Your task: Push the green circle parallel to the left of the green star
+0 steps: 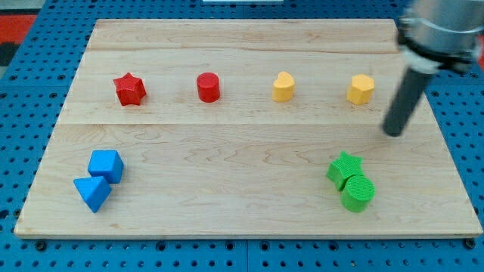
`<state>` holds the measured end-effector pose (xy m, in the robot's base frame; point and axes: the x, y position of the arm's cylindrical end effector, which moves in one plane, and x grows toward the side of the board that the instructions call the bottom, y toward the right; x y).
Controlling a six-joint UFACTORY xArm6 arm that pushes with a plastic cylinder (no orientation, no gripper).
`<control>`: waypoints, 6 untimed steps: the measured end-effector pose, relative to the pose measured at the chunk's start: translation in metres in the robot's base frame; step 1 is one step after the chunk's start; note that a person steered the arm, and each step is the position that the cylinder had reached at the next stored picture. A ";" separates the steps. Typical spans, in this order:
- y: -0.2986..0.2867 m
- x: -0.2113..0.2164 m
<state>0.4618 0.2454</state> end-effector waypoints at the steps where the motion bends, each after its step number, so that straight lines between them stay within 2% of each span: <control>1: 0.003 0.066; 2: -0.064 0.087; 4: -0.106 0.129; 5: -0.175 0.110; 6: -0.217 0.095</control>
